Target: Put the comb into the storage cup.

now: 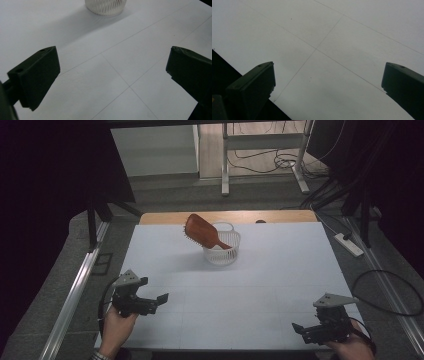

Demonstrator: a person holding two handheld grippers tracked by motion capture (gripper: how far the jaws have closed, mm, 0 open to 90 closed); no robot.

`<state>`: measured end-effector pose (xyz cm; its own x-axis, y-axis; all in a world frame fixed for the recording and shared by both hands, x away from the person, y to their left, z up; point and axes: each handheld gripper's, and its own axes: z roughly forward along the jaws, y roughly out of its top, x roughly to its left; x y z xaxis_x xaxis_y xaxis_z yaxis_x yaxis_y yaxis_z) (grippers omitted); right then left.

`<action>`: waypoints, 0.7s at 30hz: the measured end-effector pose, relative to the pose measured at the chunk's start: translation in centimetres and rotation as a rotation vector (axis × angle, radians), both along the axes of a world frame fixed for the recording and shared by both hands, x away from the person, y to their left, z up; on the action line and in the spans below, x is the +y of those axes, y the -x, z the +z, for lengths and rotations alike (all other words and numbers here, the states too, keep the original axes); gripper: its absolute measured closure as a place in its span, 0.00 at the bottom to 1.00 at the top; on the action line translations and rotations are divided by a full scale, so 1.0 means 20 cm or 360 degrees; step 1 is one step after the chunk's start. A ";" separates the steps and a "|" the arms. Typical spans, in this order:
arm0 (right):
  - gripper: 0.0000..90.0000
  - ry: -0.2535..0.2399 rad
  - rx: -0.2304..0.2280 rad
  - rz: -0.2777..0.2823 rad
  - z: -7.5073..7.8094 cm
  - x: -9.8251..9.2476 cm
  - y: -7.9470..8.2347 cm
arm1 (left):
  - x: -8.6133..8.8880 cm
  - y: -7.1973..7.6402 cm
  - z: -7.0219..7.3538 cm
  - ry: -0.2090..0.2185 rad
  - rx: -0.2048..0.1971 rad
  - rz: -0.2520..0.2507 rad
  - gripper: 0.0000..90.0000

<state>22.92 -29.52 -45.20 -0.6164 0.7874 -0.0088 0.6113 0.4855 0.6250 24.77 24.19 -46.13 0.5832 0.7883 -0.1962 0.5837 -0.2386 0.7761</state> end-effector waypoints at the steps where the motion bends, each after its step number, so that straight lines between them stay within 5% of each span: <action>1: 0.00 0.0000 0.0000 0.0000 0.00 0.00 0.00 | 0.01 0.01 0.00 0.0002 0.0002 0.0004 0.00; 21: 0.00 0.0003 -0.0006 0.0003 0.00 0.00 0.00 | 0.06 0.12 -0.02 -0.0022 0.0015 0.0042 0.00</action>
<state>22.89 -29.50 -45.19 -0.6177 0.7863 -0.0125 0.6082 0.4878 0.6263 22.30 25.35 -46.62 0.5601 0.8063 -0.1903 0.5972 -0.2338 0.7673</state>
